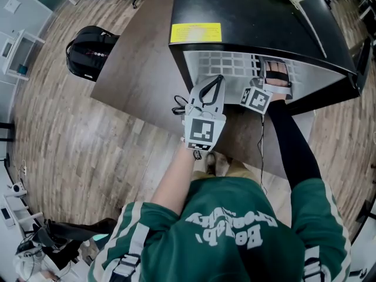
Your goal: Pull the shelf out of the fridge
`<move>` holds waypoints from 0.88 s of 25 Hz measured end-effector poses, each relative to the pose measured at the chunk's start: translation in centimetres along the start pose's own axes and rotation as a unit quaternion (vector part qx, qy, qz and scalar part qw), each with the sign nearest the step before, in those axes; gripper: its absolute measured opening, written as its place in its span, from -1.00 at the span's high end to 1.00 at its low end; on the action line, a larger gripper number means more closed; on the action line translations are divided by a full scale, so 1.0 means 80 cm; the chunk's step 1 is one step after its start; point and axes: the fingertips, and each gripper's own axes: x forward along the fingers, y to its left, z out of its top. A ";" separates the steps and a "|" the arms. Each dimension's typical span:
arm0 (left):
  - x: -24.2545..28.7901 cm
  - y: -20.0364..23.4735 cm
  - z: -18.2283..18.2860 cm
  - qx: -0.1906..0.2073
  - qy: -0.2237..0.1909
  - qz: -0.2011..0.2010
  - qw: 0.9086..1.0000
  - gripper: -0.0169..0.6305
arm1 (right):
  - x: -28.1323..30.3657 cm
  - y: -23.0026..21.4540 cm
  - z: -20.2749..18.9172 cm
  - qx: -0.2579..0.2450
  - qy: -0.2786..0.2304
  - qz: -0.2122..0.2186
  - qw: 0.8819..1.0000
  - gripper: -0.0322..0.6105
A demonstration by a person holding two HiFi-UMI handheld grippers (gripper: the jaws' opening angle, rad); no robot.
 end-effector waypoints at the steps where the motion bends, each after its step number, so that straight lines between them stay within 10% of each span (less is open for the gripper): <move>1: 0.000 0.001 -0.001 -0.001 0.001 0.001 1.000 0.90 | 0.000 0.000 0.000 0.001 0.000 -0.001 1.000 0.41; 22: 0.001 0.008 0.003 -0.005 -0.007 0.020 1.000 0.90 | 0.004 0.017 0.038 -0.006 0.004 0.027 1.000 0.46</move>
